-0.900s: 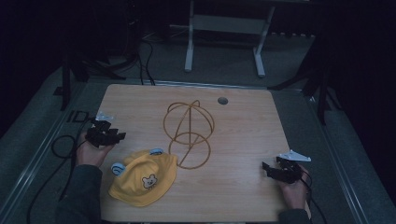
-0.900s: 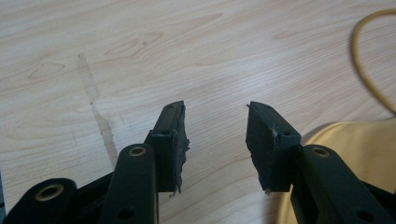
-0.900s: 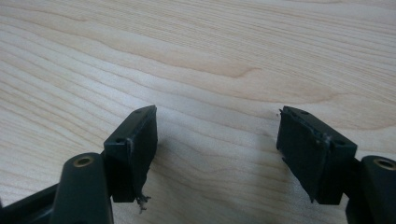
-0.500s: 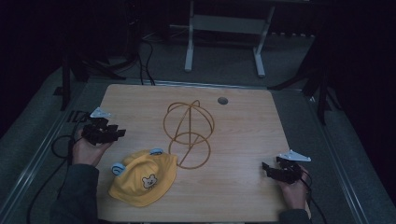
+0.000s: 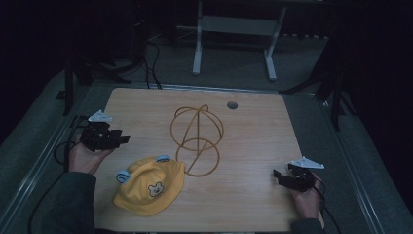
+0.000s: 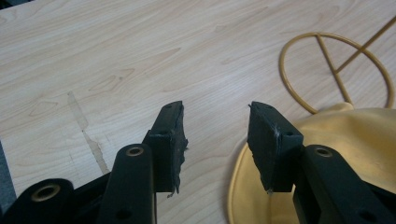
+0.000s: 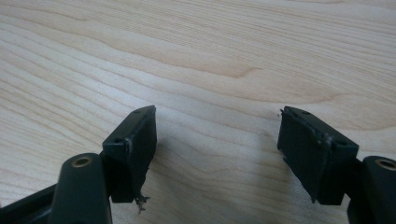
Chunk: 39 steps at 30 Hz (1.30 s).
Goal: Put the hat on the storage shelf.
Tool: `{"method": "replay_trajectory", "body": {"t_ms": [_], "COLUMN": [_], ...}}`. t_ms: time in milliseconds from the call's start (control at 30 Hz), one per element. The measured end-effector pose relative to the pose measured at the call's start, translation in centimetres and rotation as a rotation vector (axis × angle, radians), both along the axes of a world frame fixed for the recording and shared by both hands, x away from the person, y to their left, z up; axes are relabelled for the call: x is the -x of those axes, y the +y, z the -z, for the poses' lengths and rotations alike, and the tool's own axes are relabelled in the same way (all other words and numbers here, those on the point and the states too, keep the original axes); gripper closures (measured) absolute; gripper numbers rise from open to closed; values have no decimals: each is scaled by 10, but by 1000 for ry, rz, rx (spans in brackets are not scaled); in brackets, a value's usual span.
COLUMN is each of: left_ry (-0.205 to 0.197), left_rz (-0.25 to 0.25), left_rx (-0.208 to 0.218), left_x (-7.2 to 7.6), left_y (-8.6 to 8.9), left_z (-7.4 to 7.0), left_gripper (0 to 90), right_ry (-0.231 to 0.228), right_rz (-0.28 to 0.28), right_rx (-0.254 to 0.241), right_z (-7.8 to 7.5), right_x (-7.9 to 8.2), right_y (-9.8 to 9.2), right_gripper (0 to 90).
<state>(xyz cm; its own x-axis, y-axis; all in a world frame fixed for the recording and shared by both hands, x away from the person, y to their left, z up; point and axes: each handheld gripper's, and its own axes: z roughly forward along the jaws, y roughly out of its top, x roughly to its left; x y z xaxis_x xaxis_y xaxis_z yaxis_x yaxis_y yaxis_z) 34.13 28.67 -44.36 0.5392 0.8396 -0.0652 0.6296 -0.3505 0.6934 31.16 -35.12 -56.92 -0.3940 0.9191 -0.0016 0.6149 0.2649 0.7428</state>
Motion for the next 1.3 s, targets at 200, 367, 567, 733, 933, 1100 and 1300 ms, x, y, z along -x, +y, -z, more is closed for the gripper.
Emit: {"method": "replay_trajectory", "body": {"t_ms": [200,367,567,733,933,1100,1300], "left_ry": [0,-4,8,15,13,11,4], "left_rz": [35,62,98,122,144,162,188], "left_rx": [17,12,4,-1,7,0,-18], "left_x": [6,11,13,16,17,17,19], "left_y": [1,-2,-9,-14,-22,-26,-33], "left_z": [-8,-15,-21,-24,-29,-32,-38], "left_gripper": [570,571,567,566,556,547,542], "right_ry": [0,0,0,0,0,0,1], "right_rz": [0,0,1,0,1,1,1], "right_rx": [0,0,0,0,-1,-2,-2], "right_z": [0,0,0,0,0,0,0], "right_x": [0,0,0,0,0,0,0], "right_y": [0,0,0,0,0,0,0], "right_gripper": [282,282,282,282,281,280,280]}}
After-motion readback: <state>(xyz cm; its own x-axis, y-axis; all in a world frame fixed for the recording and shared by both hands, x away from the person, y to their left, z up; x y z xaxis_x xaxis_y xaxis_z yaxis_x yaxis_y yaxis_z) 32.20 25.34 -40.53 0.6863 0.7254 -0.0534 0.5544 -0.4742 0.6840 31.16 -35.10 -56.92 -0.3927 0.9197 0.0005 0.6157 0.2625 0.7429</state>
